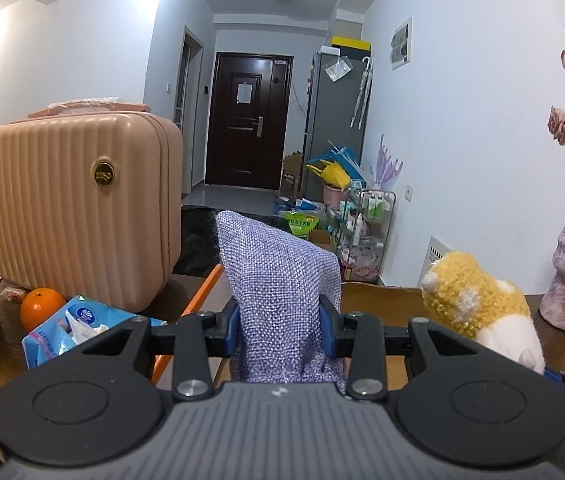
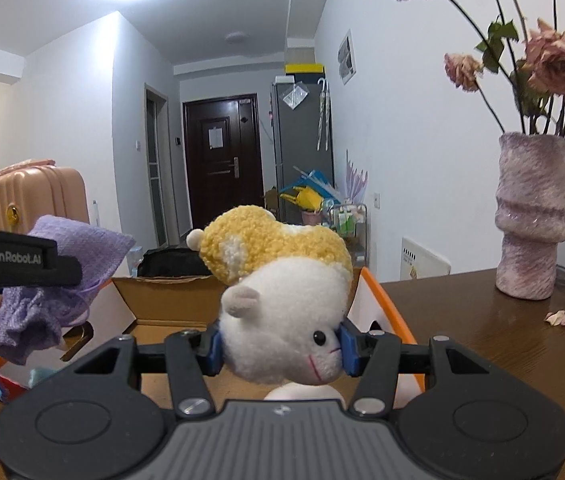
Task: Organize soft objects
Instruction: 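Carry the purple bag and sheep plush in both grippers over the cardboard box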
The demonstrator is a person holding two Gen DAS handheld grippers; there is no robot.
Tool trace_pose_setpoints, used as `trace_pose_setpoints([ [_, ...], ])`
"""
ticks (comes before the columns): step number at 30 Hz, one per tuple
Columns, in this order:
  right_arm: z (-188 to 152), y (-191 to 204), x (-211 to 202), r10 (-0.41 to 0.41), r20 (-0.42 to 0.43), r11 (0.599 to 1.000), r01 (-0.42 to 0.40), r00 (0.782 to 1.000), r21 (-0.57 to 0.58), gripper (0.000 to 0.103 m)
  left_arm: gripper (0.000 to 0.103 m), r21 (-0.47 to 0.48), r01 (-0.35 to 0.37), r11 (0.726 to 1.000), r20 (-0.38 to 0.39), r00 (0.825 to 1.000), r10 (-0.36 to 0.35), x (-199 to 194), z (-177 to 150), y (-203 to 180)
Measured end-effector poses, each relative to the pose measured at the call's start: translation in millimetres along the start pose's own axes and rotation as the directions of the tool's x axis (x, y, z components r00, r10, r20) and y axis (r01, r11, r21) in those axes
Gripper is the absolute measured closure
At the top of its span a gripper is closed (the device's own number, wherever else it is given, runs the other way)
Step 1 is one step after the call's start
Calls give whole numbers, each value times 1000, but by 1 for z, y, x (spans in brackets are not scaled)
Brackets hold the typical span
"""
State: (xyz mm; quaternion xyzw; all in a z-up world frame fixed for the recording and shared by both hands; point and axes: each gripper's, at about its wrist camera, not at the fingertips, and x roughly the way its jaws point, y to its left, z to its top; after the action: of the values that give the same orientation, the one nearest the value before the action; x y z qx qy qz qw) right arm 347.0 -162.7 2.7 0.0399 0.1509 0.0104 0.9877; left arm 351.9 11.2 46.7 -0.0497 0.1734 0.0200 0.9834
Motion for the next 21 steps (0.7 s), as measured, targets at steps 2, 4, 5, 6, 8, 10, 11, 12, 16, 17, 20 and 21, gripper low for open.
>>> trace_pose_setpoints([
  [2,0,0,6,6,-17,1000,-6,1000,6,51,65,4,0,1000,-7,1000,0,5,0,0],
  [4,1,-1,10,14,-31,1000,-14,999,13,51,65,8,1,1000,-14,1000,-1,9,0,1],
  [5,1,-1,12,17,-37,1000,-16,999,15,51,65,12,0,1000,-19,1000,0,12,-1,2],
  [6,2,-2,14,19,-42,1000,-19,999,18,51,65,15,-1,1000,-23,1000,1,15,-1,2],
  [8,2,-2,17,27,-53,999,-25,998,25,51,65,18,0,1000,-35,999,1,19,-2,2],
  [10,2,-3,20,31,-64,999,-29,997,34,51,65,20,0,1000,-47,999,1,23,-3,3],
  [11,2,-4,21,33,-71,999,-31,997,39,51,65,21,1,1000,-52,999,0,24,-4,3],
  [12,2,-5,22,36,-78,999,-33,996,44,51,65,24,1,1000,-58,998,1,26,-5,3],
  [16,0,-8,25,40,-98,998,-35,994,59,51,65,40,-7,999,-71,997,10,31,-10,1],
  [17,0,-8,25,41,-101,998,-35,994,60,50,65,44,-9,999,-72,997,12,32,-10,1],
  [20,-2,-8,27,44,-118,998,-37,992,60,50,65,69,-23,997,-69,997,28,34,-14,-2],
  [21,-2,-8,28,45,-125,997,-37,991,62,50,65,82,-29,996,-64,997,35,34,-15,-5],
])
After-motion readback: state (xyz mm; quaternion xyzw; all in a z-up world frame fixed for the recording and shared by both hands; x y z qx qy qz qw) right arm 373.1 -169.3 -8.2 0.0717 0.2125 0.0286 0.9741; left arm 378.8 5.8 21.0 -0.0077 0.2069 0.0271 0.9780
